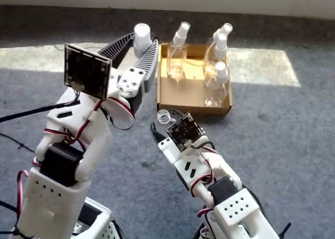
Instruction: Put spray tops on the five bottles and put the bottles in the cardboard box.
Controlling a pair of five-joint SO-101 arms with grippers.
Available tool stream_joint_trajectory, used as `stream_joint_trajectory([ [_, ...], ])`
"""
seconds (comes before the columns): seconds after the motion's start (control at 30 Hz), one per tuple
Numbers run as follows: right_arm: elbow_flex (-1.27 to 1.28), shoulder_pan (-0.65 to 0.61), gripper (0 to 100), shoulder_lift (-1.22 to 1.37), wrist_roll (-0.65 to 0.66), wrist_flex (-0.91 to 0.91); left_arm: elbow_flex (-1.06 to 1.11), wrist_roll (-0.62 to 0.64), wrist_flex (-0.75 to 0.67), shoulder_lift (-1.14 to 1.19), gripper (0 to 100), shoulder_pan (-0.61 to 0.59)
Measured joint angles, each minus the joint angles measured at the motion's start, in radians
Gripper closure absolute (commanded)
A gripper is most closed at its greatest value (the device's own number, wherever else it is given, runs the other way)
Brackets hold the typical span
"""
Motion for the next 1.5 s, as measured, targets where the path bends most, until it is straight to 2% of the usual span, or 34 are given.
stream_joint_trajectory([
  [0.13, 0.051, 0.0, 99.4, -0.091, 0.0, -0.006, 0.04, 0.066, -0.04, 0.0, 100, 0.051],
  [0.3, 0.064, 0.0, 99.4, -0.146, 0.0, 0.028, 0.064, 0.118, -0.075, 0.0, 100, 0.049],
  [0.63, 0.064, 0.0, 99.4, -0.153, 0.0, 0.037, 0.126, 0.121, -0.078, 0.0, 100, 0.163],
  [0.9, 0.064, 0.002, 99.4, -0.153, 0.0, 0.037, 0.216, 0.121, -0.078, 0.0, 100, 0.166],
  [1.1, 0.064, 0.117, 99.4, -0.153, -0.127, 0.037, 0.315, 0.126, -0.078, 0.0, 100, 0.175],
  [1.2, 0.064, 0.138, 99.4, -0.153, -0.144, 0.038, 0.348, 0.127, -0.078, 0.0, 99, 0.178],
  [1.4, 0.064, 0.146, 99.4, -0.153, -0.147, 0.041, 0.397, 0.129, -0.078, 0.0, 84, 0.201],
  [1.5, 0.064, 0.155, 99.4, -0.153, -0.147, 0.041, 0.419, 0.124, -0.078, 0.0, 84, 0.204],
])
